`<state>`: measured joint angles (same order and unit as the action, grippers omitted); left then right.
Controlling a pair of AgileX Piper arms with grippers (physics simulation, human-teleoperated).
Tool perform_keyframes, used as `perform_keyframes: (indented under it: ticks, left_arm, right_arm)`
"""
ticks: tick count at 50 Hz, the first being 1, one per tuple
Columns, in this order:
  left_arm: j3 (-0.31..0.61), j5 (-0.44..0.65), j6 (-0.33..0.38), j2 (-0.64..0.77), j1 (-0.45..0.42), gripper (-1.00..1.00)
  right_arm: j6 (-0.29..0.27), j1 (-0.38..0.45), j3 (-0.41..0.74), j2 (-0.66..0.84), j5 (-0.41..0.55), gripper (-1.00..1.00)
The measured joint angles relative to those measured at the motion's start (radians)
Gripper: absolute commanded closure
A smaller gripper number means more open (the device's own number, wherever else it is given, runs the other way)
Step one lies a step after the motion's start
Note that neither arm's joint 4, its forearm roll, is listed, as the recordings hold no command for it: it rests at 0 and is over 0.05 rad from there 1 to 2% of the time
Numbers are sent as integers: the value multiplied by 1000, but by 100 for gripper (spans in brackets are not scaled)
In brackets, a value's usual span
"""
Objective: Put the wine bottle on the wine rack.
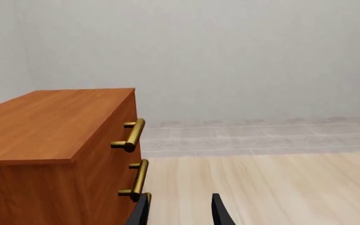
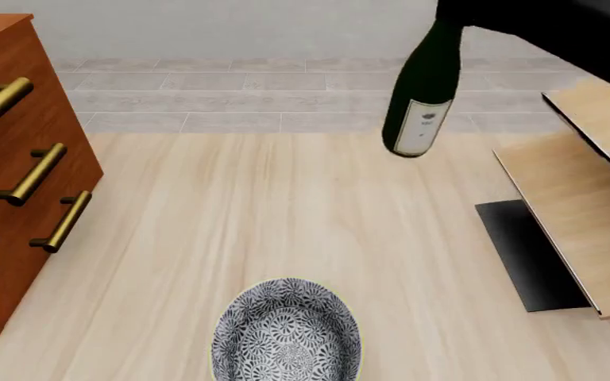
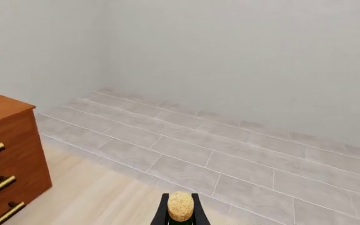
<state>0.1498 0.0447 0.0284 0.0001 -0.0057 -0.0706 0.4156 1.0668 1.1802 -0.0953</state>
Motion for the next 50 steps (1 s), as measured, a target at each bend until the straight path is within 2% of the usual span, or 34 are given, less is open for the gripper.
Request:
perform_keyframes:
  ticks: [12,23,33,50]
  left_arm:
    - [3,-2,-12,0,-3,-100]
    - [1,-5,-22,0,-10,-100]
    - [-4,-10,-28,0,-15,-100]
    - [-12,-19,-33,0,-22,-100]
  right_arm:
    - [71,-105,101,-64,179,100]
    - [207,-192,221,-66,372,100]
    - [315,-291,310,-50,509,100]
    - [488,-503,373,-3,644,100]
